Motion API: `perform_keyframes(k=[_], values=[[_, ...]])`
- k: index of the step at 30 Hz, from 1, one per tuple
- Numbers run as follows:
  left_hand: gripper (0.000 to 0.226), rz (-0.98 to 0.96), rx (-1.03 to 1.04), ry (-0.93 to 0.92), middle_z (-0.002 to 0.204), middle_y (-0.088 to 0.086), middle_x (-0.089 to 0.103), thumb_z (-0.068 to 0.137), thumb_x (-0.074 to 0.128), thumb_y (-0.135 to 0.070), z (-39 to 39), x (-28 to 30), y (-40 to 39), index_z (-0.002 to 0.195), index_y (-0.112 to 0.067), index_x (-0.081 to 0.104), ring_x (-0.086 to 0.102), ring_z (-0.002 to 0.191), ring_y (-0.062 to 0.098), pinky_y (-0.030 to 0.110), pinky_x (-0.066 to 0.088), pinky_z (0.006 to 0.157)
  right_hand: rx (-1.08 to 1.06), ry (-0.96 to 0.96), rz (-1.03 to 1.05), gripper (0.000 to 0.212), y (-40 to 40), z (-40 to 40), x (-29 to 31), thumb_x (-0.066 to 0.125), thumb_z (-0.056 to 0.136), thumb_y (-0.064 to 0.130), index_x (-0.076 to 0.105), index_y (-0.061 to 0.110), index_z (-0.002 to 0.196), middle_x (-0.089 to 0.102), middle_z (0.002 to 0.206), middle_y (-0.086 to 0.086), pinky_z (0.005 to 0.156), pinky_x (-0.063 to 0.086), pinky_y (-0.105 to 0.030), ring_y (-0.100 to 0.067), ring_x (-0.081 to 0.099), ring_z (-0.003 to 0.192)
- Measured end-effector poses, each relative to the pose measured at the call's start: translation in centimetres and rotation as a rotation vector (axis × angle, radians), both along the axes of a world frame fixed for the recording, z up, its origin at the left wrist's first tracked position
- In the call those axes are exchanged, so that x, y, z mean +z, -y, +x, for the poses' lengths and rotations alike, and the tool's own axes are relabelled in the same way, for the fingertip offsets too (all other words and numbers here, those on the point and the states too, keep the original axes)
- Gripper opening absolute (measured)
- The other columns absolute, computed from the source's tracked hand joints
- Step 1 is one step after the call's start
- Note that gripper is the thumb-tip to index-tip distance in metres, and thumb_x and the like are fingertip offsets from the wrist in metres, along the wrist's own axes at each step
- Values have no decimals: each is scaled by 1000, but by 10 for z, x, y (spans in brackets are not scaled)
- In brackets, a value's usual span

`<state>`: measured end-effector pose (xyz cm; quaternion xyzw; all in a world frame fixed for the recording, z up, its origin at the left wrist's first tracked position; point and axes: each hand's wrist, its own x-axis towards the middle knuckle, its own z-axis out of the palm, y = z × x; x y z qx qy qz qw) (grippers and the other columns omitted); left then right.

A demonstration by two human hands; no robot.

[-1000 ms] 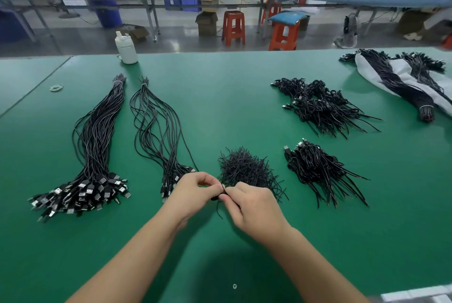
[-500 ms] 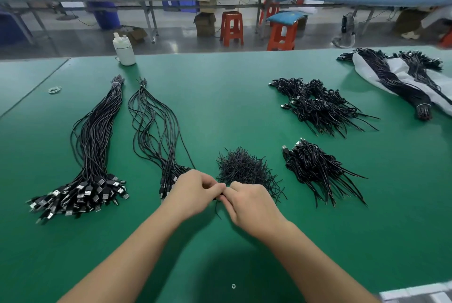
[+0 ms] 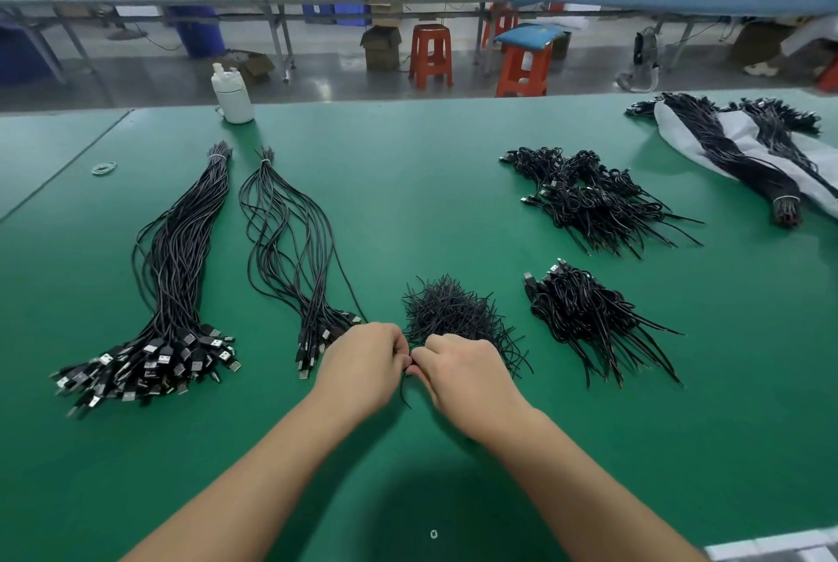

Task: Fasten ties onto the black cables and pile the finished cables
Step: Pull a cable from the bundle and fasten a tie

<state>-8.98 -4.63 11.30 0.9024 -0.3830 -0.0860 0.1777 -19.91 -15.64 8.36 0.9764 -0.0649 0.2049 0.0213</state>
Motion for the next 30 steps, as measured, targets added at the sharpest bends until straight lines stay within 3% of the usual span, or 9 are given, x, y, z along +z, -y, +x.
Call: perform_keyframes(k=[5,7,9,12,15,20,24,27,30], values=[[7,-3,-18,35,93,-7,69,92,57,-28,-2,-3,1,85,-31,57,62,94,17,32,50,81,15,59,-12,20,6,3,-5,80,79,34,65,26,69,59,68,9,56,48,-28,-15,58,68],[9,3,-11,32,92,-7,69,92,58,-28,-1,-4,1,83,-30,56,62,93,18,33,50,80,45,116,-18,11,10,5,-9,76,82,32,71,23,82,67,83,6,80,51,-33,-20,62,87],[13,-17,30,-44,86,-7,67,92,61,-28,4,-5,-1,80,-27,57,61,87,17,32,50,79,16,212,0,25,10,6,-13,76,79,18,72,16,103,68,111,-3,103,43,-41,-28,57,114],[12,-213,148,-415,74,-1,71,92,66,-18,13,-2,-5,80,-18,65,62,68,13,28,49,68,22,352,15,49,11,4,-14,72,75,1,68,15,122,58,134,-11,114,33,-48,-34,46,128],[11,-443,184,-918,75,8,74,93,63,-3,15,5,-10,84,-5,66,69,66,10,22,51,55,132,322,97,54,14,1,-11,72,77,-1,66,15,128,56,139,-10,107,42,-42,-30,49,125],[9,-458,80,-1121,75,5,72,93,64,-4,21,8,-17,84,-7,65,67,66,11,20,51,58,213,277,312,32,17,-2,2,64,94,10,68,11,126,59,138,-4,101,49,-29,-19,60,118],[9,-513,-31,-953,72,10,68,92,64,-1,24,7,-21,85,-6,64,59,67,16,25,48,64,159,212,568,23,13,-1,12,68,92,15,74,11,114,71,115,2,97,49,-24,-13,66,104],[14,-467,-136,-521,73,2,69,94,65,-12,19,6,-21,82,-20,63,55,63,9,20,41,64,10,167,930,12,8,2,15,69,93,19,76,18,103,67,74,15,70,50,-21,-3,62,67],[18,-467,-171,-169,72,-10,63,92,66,-18,12,7,-20,81,-29,58,55,68,8,14,40,65,-95,134,1307,21,4,6,15,65,95,20,65,22,116,63,61,7,61,50,-23,-9,57,50]])
